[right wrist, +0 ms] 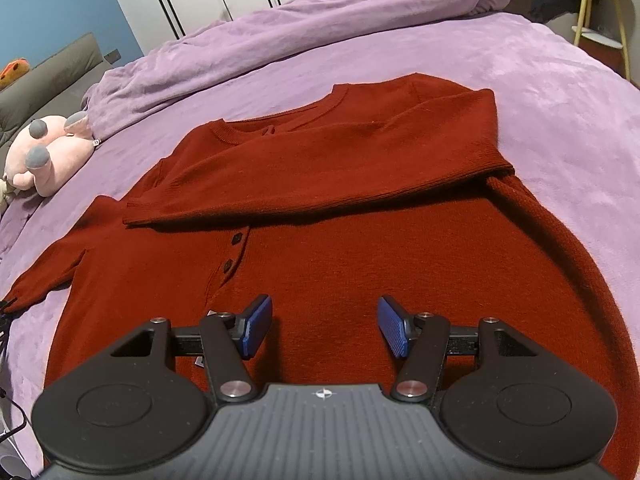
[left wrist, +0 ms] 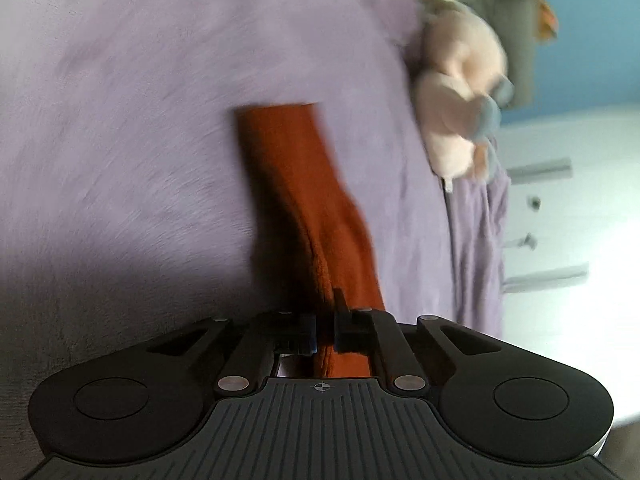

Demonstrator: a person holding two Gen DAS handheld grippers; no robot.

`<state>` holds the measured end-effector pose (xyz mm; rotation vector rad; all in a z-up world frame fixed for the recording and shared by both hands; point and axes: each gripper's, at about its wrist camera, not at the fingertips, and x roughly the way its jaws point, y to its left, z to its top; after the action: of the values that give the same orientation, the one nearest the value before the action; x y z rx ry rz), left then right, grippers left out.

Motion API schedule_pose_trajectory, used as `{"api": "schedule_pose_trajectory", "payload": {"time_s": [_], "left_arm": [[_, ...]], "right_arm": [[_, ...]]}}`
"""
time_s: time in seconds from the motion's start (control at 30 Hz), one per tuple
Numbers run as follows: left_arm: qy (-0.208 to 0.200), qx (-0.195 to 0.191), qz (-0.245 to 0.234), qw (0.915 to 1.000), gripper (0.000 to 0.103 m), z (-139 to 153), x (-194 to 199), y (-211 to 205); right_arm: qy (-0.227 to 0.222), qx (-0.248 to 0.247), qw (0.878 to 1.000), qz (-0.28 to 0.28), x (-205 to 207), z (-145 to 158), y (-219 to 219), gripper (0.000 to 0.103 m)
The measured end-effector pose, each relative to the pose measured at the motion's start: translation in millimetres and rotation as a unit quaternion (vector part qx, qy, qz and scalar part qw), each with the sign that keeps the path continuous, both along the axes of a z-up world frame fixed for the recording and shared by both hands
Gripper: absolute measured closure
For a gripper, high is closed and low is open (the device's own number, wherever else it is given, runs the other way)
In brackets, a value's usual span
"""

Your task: Fold small clothes

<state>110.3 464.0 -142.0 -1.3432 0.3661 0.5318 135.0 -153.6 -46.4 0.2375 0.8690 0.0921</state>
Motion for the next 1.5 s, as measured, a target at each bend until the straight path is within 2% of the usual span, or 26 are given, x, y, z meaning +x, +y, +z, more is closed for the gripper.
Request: {"api": "schedule_pose_trajectory", "payload": {"time_s": [0.1,0.17,0.23,0.27,0.37,0.4,0.47,0.5,0.53,0.57,0.6,0.7,0.83,0.97,1.07,1.17,1.2,1.27,1.37,1.43,1.5], "left_arm": [[-0.009,0.095,-0.071,0.993,0.095,39.3,19.0,-27.8],[-0.02,0.162,-0.131,0.9779,0.095,71.8,37.9,-58.8],[-0.047,0.234,-0.206,0.9491,0.095,108.1,58.3,-106.9],[-0.066,0.263,-0.244,0.9311,0.095,125.3,67.8,-136.7],[-0.114,0.333,-0.355,0.866,0.093,157.8,91.6,-229.4],[-0.118,0.352,-0.391,0.8424,0.088,161.8,99.3,-263.2],[-0.11,0.38,-0.443,0.8046,0.064,156.7,111.4,-315.2],[-0.09,0.387,-0.462,0.7928,0.053,148.1,116.3,-337.4],[-0.07,0.384,-0.474,0.7891,0.058,137.0,120.0,-352.8],[-0.053,0.375,-0.484,0.7883,0.059,125.7,122.9,-362.0],[-0.031,0.37,-0.486,0.7911,0.059,114.1,123.5,-367.5],[0.03,0.371,-0.46,0.8061,0.058,89.6,114.7,-364.5],[0.071,0.357,-0.442,0.8196,0.057,75.0,112.2,-336.3],[0.09,0.32,-0.432,0.8386,0.056,64.9,98.4,-312.4],[0.097,0.302,-0.423,0.849,0.056,58.4,91.9,-302.5],[0.092,0.291,-0.422,0.8536,0.056,55.8,94.1,-298.0],[0.093,0.294,-0.423,0.8521,0.056,55.4,94.3,-299.7],[0.096,0.303,-0.425,0.8474,0.056,55.8,95.1,-301.4],[0.099,0.31,-0.428,0.8434,0.056,58.3,99.4,-306.2],[0.099,0.308,-0.427,0.8443,0.056,58.5,99.3,-305.8],[0.1,0.304,-0.427,0.8459,0.056,59.6,99.3,-305.8]], "right_arm": [[-0.002,0.006,1.0,-0.005,-1.0,1.4,-4.2,0.045],[-0.006,0.01,1.0,-0.009,-1.9,3.0,-6.6,0.045],[-0.01,0.011,1.0,-0.013,-2.8,5.6,-8.9,0.045],[-0.015,0.014,1.0,-0.014,-4.0,7.4,-10.1,0.045],[-0.025,0.024,0.999,-0.018,-6.8,12.4,-15.3,0.045],[-0.027,0.028,0.999,-0.018,-6.9,13.7,-16.5,0.045],[-0.028,0.029,0.999,-0.017,-5.7,15.6,-19.4,0.045],[-0.028,0.028,0.999,-0.017,-4.7,15.9,-20.6,0.045],[-0.027,0.028,0.999,-0.018,-2.7,16.9,-22.0,0.045],[-0.029,0.031,0.999,-0.017,0.2,18.9,-23.6,0.045],[-0.032,0.034,0.999,-0.014,2.5,20.5,-24.6,0.045],[-0.033,0.06,0.998,-0.003,20.2,23.0,-25.0,0.045],[-0.016,0.115,0.993,0.015,62.1,16.2,-14.1,0.045],[-0.014,0.124,0.992,0.014,108.8,5.1,3.9,0.045],[0.002,0.131,0.991,0.0,137.6,-7.9,9.1,0.045],[0.005,0.155,0.988,0.01,149.4,-12.2,15.5,0.046],[0.003,0.147,0.989,0.018,152.7,-12.1,20.4,0.048],[0.002,0.121,0.992,0.04,157.7,-11.8,32.0,0.071],[-0.004,0.079,0.994,0.069,161.1,-5.1,41.8,0.093],[-0.032,0.05,0.994,0.088,155.6,9.9,42.5,0.098],[-0.086,-0.013,0.993,0.074,142.3,31.1,37.2,0.103]]}}
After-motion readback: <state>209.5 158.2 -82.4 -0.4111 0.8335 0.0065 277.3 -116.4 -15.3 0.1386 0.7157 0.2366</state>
